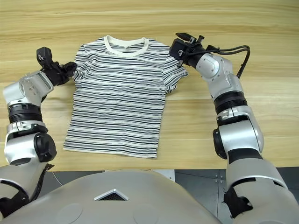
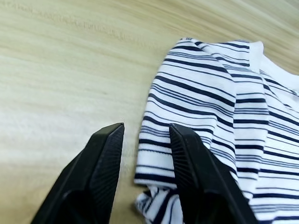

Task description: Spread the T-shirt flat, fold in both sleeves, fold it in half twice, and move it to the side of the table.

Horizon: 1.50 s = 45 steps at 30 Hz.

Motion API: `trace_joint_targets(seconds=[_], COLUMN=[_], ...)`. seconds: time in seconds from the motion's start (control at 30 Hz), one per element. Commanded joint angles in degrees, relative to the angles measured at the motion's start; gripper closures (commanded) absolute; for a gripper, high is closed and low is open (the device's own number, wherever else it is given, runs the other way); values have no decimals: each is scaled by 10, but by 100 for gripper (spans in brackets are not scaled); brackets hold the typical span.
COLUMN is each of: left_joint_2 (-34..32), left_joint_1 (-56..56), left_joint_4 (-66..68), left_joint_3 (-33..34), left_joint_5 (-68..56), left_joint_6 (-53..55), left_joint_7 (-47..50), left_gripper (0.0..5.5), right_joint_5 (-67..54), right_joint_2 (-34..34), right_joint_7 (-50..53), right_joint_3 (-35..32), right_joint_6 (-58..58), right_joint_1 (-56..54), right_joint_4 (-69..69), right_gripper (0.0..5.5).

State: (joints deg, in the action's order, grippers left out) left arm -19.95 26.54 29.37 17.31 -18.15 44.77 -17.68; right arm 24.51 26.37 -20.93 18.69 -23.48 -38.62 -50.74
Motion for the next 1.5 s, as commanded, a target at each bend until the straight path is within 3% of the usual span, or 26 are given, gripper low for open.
trace_joint_targets(seconds=[0.03, 0.3, 0.7, 1.2, 1.5], left_joint_2=[15, 32, 35, 29, 44], left_joint_1=[-44, -66, -47, -18, -37], left_joint_4=[-23, -3, 33, 40, -69], left_joint_3=[2, -6, -13, 20, 3], left_joint_5=[3, -1, -16, -20, -19], left_joint_6=[37, 39, 19, -42, -54], left_joint_7=[37, 41, 0, 42, 61], left_gripper=[370, 370, 538, 538, 538], right_joint_5=[-4, -5, -3, -2, 3], right_joint_2=[5, 3, 3, -3, -12], right_joint_7=[-2, -1, 0, 0, 0], right_joint_3=[-5, -6, -5, -2, 4], right_joint_6=[6, 7, 5, 5, 3], right_joint_1=[-1, -4, -12, -17, -19], right_joint_4=[-2, -8, -22, -37, -43], right_gripper=[325, 325, 322, 322, 322])
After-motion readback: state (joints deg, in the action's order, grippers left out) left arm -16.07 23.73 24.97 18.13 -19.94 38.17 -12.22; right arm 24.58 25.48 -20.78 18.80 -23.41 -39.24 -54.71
